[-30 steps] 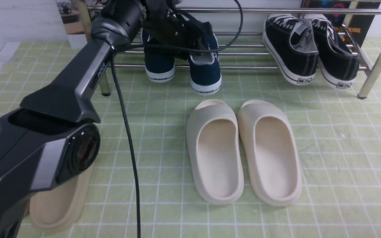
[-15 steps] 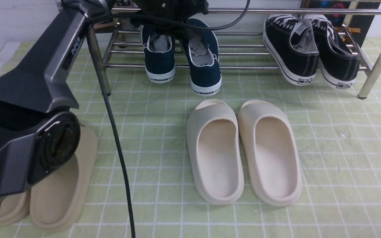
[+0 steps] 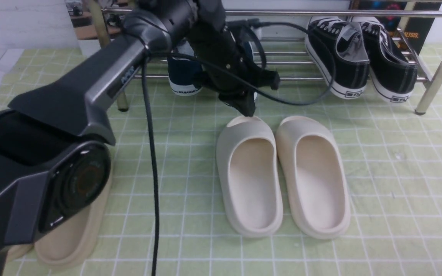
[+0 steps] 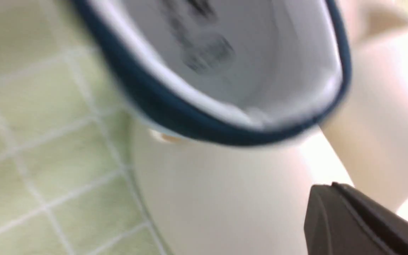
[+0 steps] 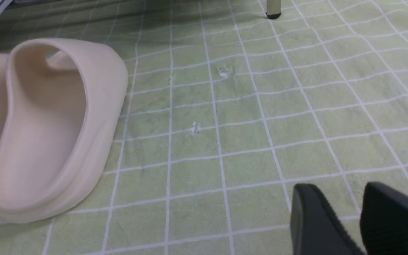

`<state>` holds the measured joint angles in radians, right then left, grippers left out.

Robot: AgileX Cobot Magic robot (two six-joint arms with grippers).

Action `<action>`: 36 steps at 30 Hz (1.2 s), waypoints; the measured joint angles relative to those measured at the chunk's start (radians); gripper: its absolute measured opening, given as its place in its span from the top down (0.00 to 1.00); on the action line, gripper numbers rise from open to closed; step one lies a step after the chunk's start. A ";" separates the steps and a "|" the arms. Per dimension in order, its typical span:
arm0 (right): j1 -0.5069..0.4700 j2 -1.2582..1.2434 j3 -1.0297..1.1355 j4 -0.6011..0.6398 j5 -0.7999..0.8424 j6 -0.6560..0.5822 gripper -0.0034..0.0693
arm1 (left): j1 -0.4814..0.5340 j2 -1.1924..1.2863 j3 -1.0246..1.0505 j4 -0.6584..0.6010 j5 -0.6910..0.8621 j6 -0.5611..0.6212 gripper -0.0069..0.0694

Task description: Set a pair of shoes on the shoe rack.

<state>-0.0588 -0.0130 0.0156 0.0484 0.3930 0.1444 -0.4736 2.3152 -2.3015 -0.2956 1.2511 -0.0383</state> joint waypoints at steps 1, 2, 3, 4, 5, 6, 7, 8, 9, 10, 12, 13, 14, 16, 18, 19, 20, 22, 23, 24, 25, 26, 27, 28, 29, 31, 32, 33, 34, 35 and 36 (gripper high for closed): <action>0.000 0.000 0.000 0.000 0.000 0.000 0.62 | -0.005 0.000 0.011 0.019 -0.008 0.001 0.93; 0.000 0.000 0.000 0.000 0.000 0.000 0.62 | -0.005 0.000 0.013 0.031 -0.016 0.000 0.93; 0.000 0.000 0.000 0.000 0.000 0.000 0.62 | -0.005 0.000 0.014 0.047 -0.032 -0.003 0.93; 0.000 0.000 0.000 0.000 0.000 0.000 0.62 | -0.005 0.000 0.016 0.063 -0.059 -0.010 0.93; 0.000 0.000 0.000 0.000 0.000 0.000 0.62 | -0.003 0.000 0.016 0.087 -0.090 -0.021 0.93; 0.000 0.000 0.000 0.000 0.000 0.000 0.62 | -0.003 0.000 0.016 0.106 -0.123 -0.030 0.93; 0.000 0.000 0.000 0.000 0.000 0.000 0.62 | -0.003 0.000 0.016 0.116 -0.137 -0.036 0.93; 0.000 0.000 0.000 0.000 0.000 0.000 0.62 | -0.002 0.000 0.016 0.141 -0.157 -0.048 0.93; 0.000 0.000 0.000 0.000 0.000 0.000 0.62 | -0.001 0.000 0.017 0.156 -0.167 -0.058 0.93; 0.000 0.000 0.000 0.000 0.000 0.000 0.62 | -0.004 0.000 0.017 0.165 -0.180 -0.065 0.93; 0.000 0.000 0.000 0.000 0.000 0.000 0.62 | -0.008 0.000 0.017 0.191 -0.196 -0.080 0.93; 0.000 0.000 0.000 0.000 0.000 0.000 0.62 | -0.008 0.000 0.015 0.208 -0.197 -0.088 0.93; 0.000 0.000 0.000 0.000 0.000 0.000 0.62 | -0.010 0.000 0.012 0.224 -0.197 -0.095 0.93; 0.000 0.000 0.000 0.000 0.000 0.000 0.62 | -0.011 0.000 0.007 0.264 -0.199 -0.115 0.93; 0.000 0.000 0.000 0.000 0.000 0.000 0.62 | -0.011 -0.001 0.005 0.335 -0.213 -0.164 0.93; 0.000 0.000 0.000 0.000 0.000 0.000 0.62 | -0.009 -0.003 0.005 0.380 -0.222 -0.201 0.93; 0.000 0.000 0.000 0.000 0.000 0.000 0.62 | -0.008 -0.003 0.005 0.400 -0.225 -0.224 0.93; 0.000 0.000 0.000 0.000 0.000 0.000 0.62 | -0.005 -0.009 0.005 0.403 -0.223 -0.246 0.93; 0.000 0.000 0.000 0.000 0.000 0.000 0.62 | -0.004 -0.012 0.005 0.398 -0.220 -0.245 0.93; 0.000 0.000 0.000 0.000 0.000 0.000 0.62 | -0.002 -0.013 0.005 0.390 -0.215 -0.244 0.93; 0.000 0.000 0.000 0.000 0.000 0.000 0.62 | -0.001 -0.025 0.004 0.365 -0.203 -0.234 0.93; 0.000 0.000 0.000 0.000 0.000 0.000 0.62 | -0.001 -0.033 0.004 0.349 -0.184 -0.222 0.93; 0.000 0.000 0.000 0.000 0.000 0.000 0.62 | -0.001 -0.046 0.004 0.331 -0.155 -0.205 0.93; 0.000 0.000 0.000 0.000 0.000 0.000 0.62 | -0.001 -0.063 0.004 0.313 -0.120 -0.187 0.93; 0.000 0.000 0.000 0.000 0.000 0.000 0.62 | -0.001 -0.067 0.004 0.310 -0.120 -0.183 0.93; 0.000 0.000 0.000 0.000 0.000 0.000 0.62 | -0.001 -0.124 0.004 0.289 -0.034 -0.139 0.93; 0.000 0.000 0.000 0.000 0.000 0.000 0.62 | -0.001 -0.163 0.010 0.287 -0.016 -0.121 0.93; 0.000 0.000 0.000 0.000 0.000 0.000 0.62 | -0.001 -0.203 0.019 0.286 -0.013 -0.115 0.93; 0.000 0.000 0.000 0.000 0.000 0.000 0.62 | -0.001 -0.248 0.036 0.286 -0.008 -0.108 0.93; 0.000 0.000 0.000 0.000 0.000 0.000 0.62 | -0.001 -0.258 0.044 0.286 -0.008 -0.108 0.93; 0.000 0.000 0.000 0.000 0.000 0.000 0.62 | 0.000 -0.344 0.077 0.286 -0.004 -0.102 0.93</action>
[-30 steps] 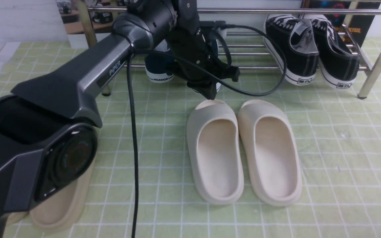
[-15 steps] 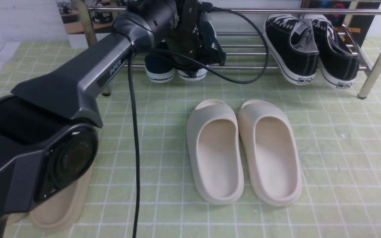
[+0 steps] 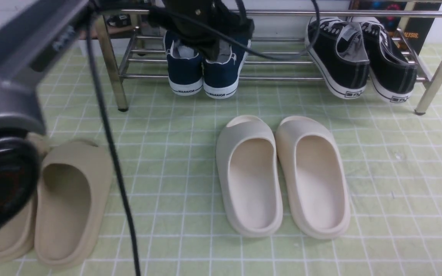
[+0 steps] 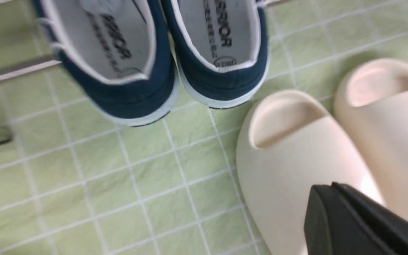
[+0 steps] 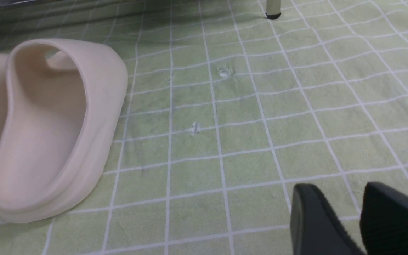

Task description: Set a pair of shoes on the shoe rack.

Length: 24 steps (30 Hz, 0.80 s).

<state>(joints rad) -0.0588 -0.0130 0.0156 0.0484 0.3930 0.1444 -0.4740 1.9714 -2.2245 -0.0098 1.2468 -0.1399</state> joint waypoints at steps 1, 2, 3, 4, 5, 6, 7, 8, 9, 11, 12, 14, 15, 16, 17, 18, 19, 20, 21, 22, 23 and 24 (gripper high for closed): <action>0.000 0.000 0.000 0.000 0.000 0.000 0.62 | 0.000 -0.058 0.028 0.000 0.001 0.003 0.93; 0.000 0.000 0.000 0.000 0.000 0.000 0.62 | 0.000 -0.107 0.062 0.000 0.001 0.004 0.93; 0.000 0.000 0.000 0.000 0.000 0.000 0.62 | 0.000 -0.170 0.105 0.000 0.001 0.004 0.93; 0.000 0.000 0.000 0.000 0.000 0.000 0.62 | 0.000 -0.196 0.114 0.000 0.001 0.005 0.93; 0.000 0.000 0.000 0.000 0.000 0.000 0.62 | 0.000 -0.249 0.157 0.002 -0.002 0.005 0.93; 0.000 0.000 0.000 0.000 0.000 0.000 0.62 | 0.000 -0.343 0.265 0.010 -0.033 0.004 0.93; 0.000 0.000 0.000 0.000 0.000 0.000 0.62 | 0.000 -0.410 0.347 0.021 -0.074 -0.004 0.93; 0.000 0.000 0.000 0.000 0.000 0.000 0.62 | 0.000 -0.478 0.441 0.037 -0.130 -0.017 0.93; 0.000 0.000 0.000 0.000 0.000 0.000 0.62 | 0.000 -0.561 0.543 0.058 -0.196 -0.036 0.93; 0.000 0.000 0.000 0.000 0.000 0.000 0.62 | 0.000 -0.643 0.676 0.078 -0.288 -0.057 0.93; 0.000 0.000 0.000 0.000 0.000 0.000 0.62 | 0.000 -0.764 0.881 0.106 -0.442 -0.092 0.93; 0.000 0.000 0.000 0.000 0.000 0.000 0.62 | 0.000 -0.830 0.995 0.118 -0.530 -0.112 0.93; 0.000 0.000 0.000 0.000 0.000 0.000 0.62 | 0.000 -0.928 1.191 0.130 -0.683 -0.150 0.93; 0.000 0.000 0.000 0.000 0.000 0.000 0.62 | 0.000 -0.983 1.294 0.133 -0.762 -0.172 0.93; 0.000 0.000 0.000 0.000 0.000 0.000 0.62 | 0.000 -0.994 1.313 0.133 -0.776 -0.172 0.93; 0.000 0.000 0.000 0.000 0.000 0.000 0.62 | 0.000 -1.059 1.443 0.135 -0.872 -0.200 0.93; 0.000 0.000 0.000 0.000 0.000 0.000 0.62 | 0.000 -1.100 1.525 0.135 -0.930 -0.211 0.93; 0.000 0.000 0.000 0.000 0.000 0.000 0.62 | 0.000 -1.149 1.612 0.138 -0.988 -0.220 0.93; 0.000 0.000 0.000 0.000 0.000 0.000 0.62 | 0.000 -1.180 1.676 0.138 -1.032 -0.223 0.93; 0.000 0.000 0.000 0.000 0.000 0.000 0.62 | 0.000 -1.180 1.688 0.138 -1.040 -0.223 0.93; 0.000 0.000 0.000 0.000 0.000 0.000 0.62 | 0.000 -1.230 1.782 0.139 -1.117 -0.226 0.93; 0.000 0.000 0.000 0.000 0.000 0.000 0.62 | 0.000 -1.246 1.825 0.140 -1.162 -0.226 0.93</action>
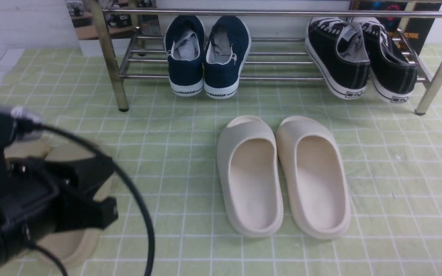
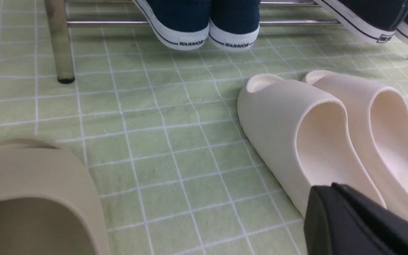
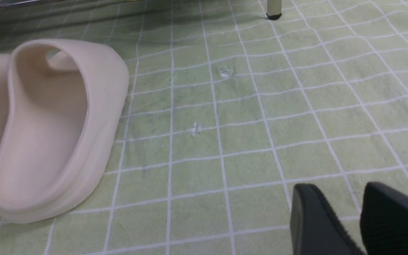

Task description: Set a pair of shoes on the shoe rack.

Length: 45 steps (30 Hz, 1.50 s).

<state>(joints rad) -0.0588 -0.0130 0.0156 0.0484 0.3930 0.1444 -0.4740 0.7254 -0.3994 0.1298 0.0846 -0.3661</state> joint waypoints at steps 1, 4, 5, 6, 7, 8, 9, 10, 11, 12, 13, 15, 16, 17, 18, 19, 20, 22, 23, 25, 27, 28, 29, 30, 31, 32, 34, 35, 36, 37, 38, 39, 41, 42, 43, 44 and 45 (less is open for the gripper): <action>0.000 0.000 0.000 0.000 0.000 0.000 0.62 | 0.000 -0.004 0.000 0.000 0.000 0.000 0.93; 0.000 0.000 0.000 0.000 0.000 0.000 0.62 | 0.000 -0.029 0.104 0.003 -0.133 0.000 0.93; 0.000 0.000 0.000 0.000 0.000 0.000 0.62 | 0.000 -0.028 0.130 0.003 -0.147 0.000 0.93; 0.000 0.000 0.000 0.000 0.000 0.000 0.62 | 0.000 -0.028 0.147 0.003 -0.153 0.000 0.93; 0.000 0.000 0.000 0.000 0.000 0.000 0.62 | 0.000 -0.028 0.150 0.003 -0.154 0.000 0.93; 0.000 0.000 0.000 0.000 0.000 0.000 0.62 | 0.000 -0.028 0.170 0.003 -0.154 0.000 0.93; 0.000 0.000 0.000 0.000 0.000 0.000 0.62 | 0.000 -0.028 0.179 0.003 -0.154 0.000 0.93; 0.000 0.000 0.000 0.000 0.000 0.000 0.62 | 0.000 -0.028 0.181 0.004 -0.154 0.000 0.93; 0.000 0.000 0.000 0.000 0.000 0.000 0.62 | 0.000 -0.028 0.185 0.006 -0.158 0.000 0.93; 0.000 0.000 0.000 0.000 0.000 0.000 0.62 | 0.000 -0.038 0.204 0.012 -0.193 0.000 0.93; 0.000 0.000 0.000 0.000 0.000 0.000 0.62 | 0.000 -0.040 0.208 0.012 -0.198 0.000 0.93; 0.000 0.000 0.000 0.000 0.000 0.000 0.62 | 0.000 -0.117 0.270 0.019 -0.277 0.000 0.93; 0.000 0.000 0.000 0.000 0.000 0.000 0.62 | 0.000 -0.160 0.300 0.019 -0.307 0.000 0.93; 0.000 0.000 0.000 0.000 0.000 0.000 0.62 | 0.000 -0.199 0.324 0.019 -0.322 0.000 0.93; 0.000 0.000 0.000 0.000 0.000 0.001 0.62 | 0.000 -0.250 0.357 0.019 -0.336 0.000 0.93; 0.000 0.000 0.000 0.000 0.000 0.001 0.62 | 0.000 -0.303 0.388 0.016 -0.341 0.000 0.93; 0.000 0.000 0.000 0.000 0.000 0.001 0.62 | 0.000 -0.356 0.410 0.010 -0.327 0.000 0.93; 0.000 0.000 0.000 -0.001 0.000 0.001 0.62 | 0.000 -0.411 0.419 0.000 -0.293 0.000 0.93; 0.000 0.000 0.000 -0.001 0.000 0.002 0.62 | 0.001 -0.497 0.423 -0.014 -0.205 0.000 0.93; 0.000 0.000 0.000 -0.001 0.000 0.003 0.62 | 0.017 -0.606 0.426 -0.026 -0.092 0.000 0.93; 0.000 0.000 0.000 -0.001 0.000 0.003 0.62 | 0.043 -0.683 0.427 -0.032 0.024 0.000 0.93; 0.000 0.000 0.000 -0.001 0.000 0.004 0.62 | 0.061 -0.711 0.427 -0.032 0.089 0.000 0.93; 0.000 0.000 0.000 -0.001 0.000 0.004 0.62 | 0.083 -0.723 0.427 -0.033 0.154 0.000 0.93; 0.000 0.000 0.000 -0.001 0.000 0.004 0.62 | 0.083 -0.725 0.427 -0.033 0.154 0.000 0.93; 0.000 0.000 0.000 -0.001 0.000 0.004 0.62 | 0.124 -0.733 0.427 -0.037 0.245 0.000 0.93; 0.000 0.000 0.000 -0.001 0.001 0.004 0.62 | 0.159 -0.736 0.430 -0.040 0.287 0.003 0.93; 0.000 0.000 0.000 -0.001 0.001 0.004 0.62 | 0.208 -0.736 0.431 -0.040 0.308 0.030 0.93; 0.000 0.000 0.000 -0.001 0.001 0.004 0.62 | 0.222 -0.736 0.431 -0.040 0.308 0.041 0.93; 0.000 0.000 0.000 -0.001 0.001 0.004 0.62 | 0.233 -0.736 0.431 -0.040 0.307 0.059 0.93; 0.000 0.000 0.000 -0.001 0.001 0.004 0.62 | 0.244 -0.736 0.431 -0.043 0.307 0.072 0.93; 0.000 0.000 0.000 -0.001 0.001 0.004 0.62 | 0.244 -0.736 0.431 -0.043 0.307 0.074 0.93; 0.000 0.000 0.000 -0.001 0.001 0.004 0.62 | 0.252 -0.736 0.431 -0.050 0.308 0.087 0.93; 0.000 0.000 0.000 -0.001 0.001 0.004 0.62 | 0.253 -0.736 0.431 -0.064 0.313 0.094 0.93; 0.000 0.000 0.000 -0.001 0.001 0.004 0.62 | 0.253 -0.736 0.431 -0.071 0.314 0.095 0.93; 0.000 0.000 0.000 -0.001 0.001 0.004 0.62 | 0.253 -0.736 0.431 -0.080 0.315 0.098 0.93; 0.000 0.000 0.000 -0.001 0.001 0.004 0.62 | 0.253 -0.736 0.431 -0.089 0.315 0.098 0.93; 0.000 0.000 0.000 -0.001 0.001 0.004 0.62 | 0.253 -0.736 0.431 -0.091 0.315 0.098 0.93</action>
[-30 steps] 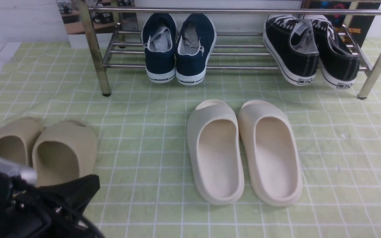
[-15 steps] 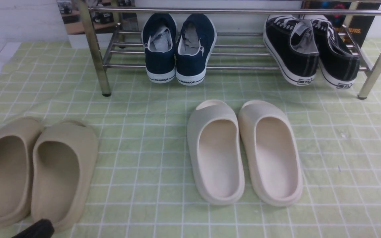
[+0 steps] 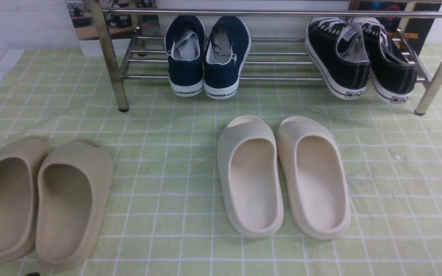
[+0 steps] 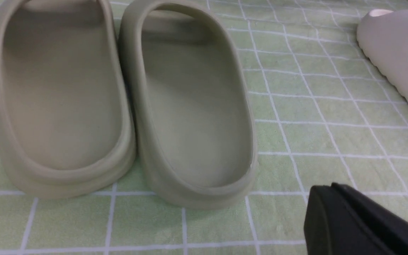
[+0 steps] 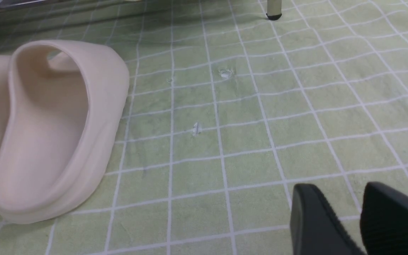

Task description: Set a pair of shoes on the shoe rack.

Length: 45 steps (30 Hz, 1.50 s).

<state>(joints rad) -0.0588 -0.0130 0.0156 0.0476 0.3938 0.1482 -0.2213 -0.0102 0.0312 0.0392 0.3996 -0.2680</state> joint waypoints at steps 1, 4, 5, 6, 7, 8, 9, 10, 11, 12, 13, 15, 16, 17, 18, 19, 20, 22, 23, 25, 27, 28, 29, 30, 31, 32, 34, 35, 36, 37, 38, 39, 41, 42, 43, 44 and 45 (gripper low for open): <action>0.000 0.000 0.000 0.000 0.000 0.000 0.62 | 0.000 0.000 0.000 -0.011 0.000 0.002 0.93; 0.000 0.000 0.000 0.000 0.000 0.000 0.62 | 0.000 0.000 0.000 -0.018 0.000 0.003 0.93; 0.000 0.000 0.000 0.000 0.000 0.000 0.62 | 0.000 0.000 0.000 -0.019 0.000 0.003 0.93; 0.000 0.000 0.000 0.000 0.000 0.000 0.62 | 0.000 0.000 0.000 -0.019 0.000 0.003 0.93; 0.000 0.000 0.000 0.000 0.000 0.000 0.62 | 0.000 0.000 0.000 -0.021 0.000 0.003 0.93; 0.000 0.000 0.000 0.000 0.000 0.000 0.62 | 0.000 0.000 0.000 -0.023 0.000 0.003 0.93; 0.000 0.000 0.000 0.000 0.000 0.000 0.62 | 0.000 0.000 0.000 -0.023 0.000 0.003 0.93; 0.000 0.000 0.000 0.000 0.000 0.000 0.62 | 0.000 0.000 0.000 -0.026 0.000 0.003 0.93; 0.000 0.000 0.000 0.000 0.000 0.000 0.62 | 0.000 0.000 0.000 -0.028 0.000 0.003 0.93; 0.000 0.000 0.000 0.000 0.000 0.000 0.62 | 0.000 0.000 0.000 -0.028 0.000 0.003 0.93; 0.000 0.000 0.000 0.000 0.000 0.000 0.62 | 0.000 0.000 0.000 -0.028 0.001 0.003 0.93; 0.000 0.000 0.000 0.000 0.000 0.000 0.62 | 0.000 0.000 0.000 -0.029 0.001 0.003 0.93; 0.000 0.000 0.000 0.000 0.000 0.000 0.62 | 0.000 0.000 0.000 -0.029 0.001 0.003 0.93; 0.000 0.000 0.000 0.000 0.000 0.000 0.62 | 0.000 0.000 0.000 -0.029 0.001 0.003 0.93; 0.000 0.000 0.000 0.000 0.000 0.000 0.62 | 0.000 0.000 0.000 -0.029 0.001 0.003 0.93; 0.000 0.000 0.000 0.000 0.000 0.000 0.62 | 0.001 0.000 0.000 -0.029 0.001 0.003 0.93; 0.000 0.000 0.000 0.000 0.000 0.000 0.62 | 0.005 0.000 0.000 -0.029 0.001 0.003 0.93; 0.000 0.000 0.000 0.000 0.000 0.000 0.62 | 0.008 0.000 0.000 -0.029 0.001 0.003 0.93; 0.000 0.000 0.000 0.000 0.000 0.000 0.62 | 0.008 0.000 0.000 -0.029 0.001 0.003 0.93; 0.000 0.000 0.000 0.000 0.000 0.000 0.62 | 0.008 0.000 0.000 -0.029 0.001 0.003 0.93; 0.000 0.000 0.000 0.000 0.000 0.000 0.62 | 0.008 0.000 0.000 -0.029 0.001 0.003 0.93; 0.000 0.000 0.000 0.000 0.000 0.000 0.62 | 0.008 0.000 0.000 -0.029 0.001 0.003 0.93; 0.000 0.000 0.000 0.000 0.000 0.000 0.62 | 0.008 0.000 0.000 -0.029 0.001 0.003 0.93; 0.000 0.000 0.000 0.000 0.000 0.000 0.62 | 0.008 0.000 0.000 -0.029 0.001 0.003 0.93; 0.000 0.000 0.000 0.000 0.000 0.000 0.62 | 0.008 0.000 0.000 -0.029 0.001 0.003 0.93; 0.000 0.000 0.000 0.000 0.000 0.000 0.62 | 0.008 0.000 0.000 -0.029 0.001 0.004 0.93; 0.000 0.000 0.000 0.000 0.000 0.000 0.62 | 0.008 0.000 0.000 -0.030 0.001 0.004 0.93; 0.000 0.000 0.000 0.000 0.000 0.000 0.62 | 0.008 0.000 0.000 -0.030 0.001 0.004 0.93; 0.000 0.000 0.000 0.000 0.000 0.000 0.62 | 0.008 0.000 0.000 -0.030 0.001 0.004 0.93; 0.000 0.000 0.000 0.000 0.000 0.000 0.62 | 0.008 0.000 0.000 -0.030 0.001 0.004 0.93; 0.000 0.000 0.000 0.000 0.000 0.000 0.62 | 0.008 0.000 0.000 -0.030 0.001 0.004 0.93; 0.000 0.000 0.000 0.000 0.000 0.000 0.62 | 0.008 0.000 0.000 -0.030 0.001 0.004 0.93; 0.000 0.000 0.000 0.000 0.000 0.000 0.62 | 0.008 0.000 0.000 -0.030 0.001 0.004 0.93; 0.000 0.000 0.000 0.000 0.000 0.000 0.62 | 0.008 0.000 0.000 -0.030 0.001 0.004 0.93; 0.000 0.000 0.000 0.000 0.000 0.000 0.62 | 0.008 0.000 0.000 -0.030 0.001 0.004 0.93; 0.000 0.000 0.000 0.000 0.000 0.000 0.62 | 0.008 0.000 0.000 -0.030 0.001 0.004 0.92; 0.000 0.000 0.000 0.000 0.000 0.000 0.62 | 0.008 0.000 0.000 -0.030 0.001 0.004 0.92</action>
<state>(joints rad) -0.0588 -0.0130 0.0156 0.0476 0.3938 0.1482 -0.2136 -0.0102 0.0312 0.0090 0.4008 -0.2638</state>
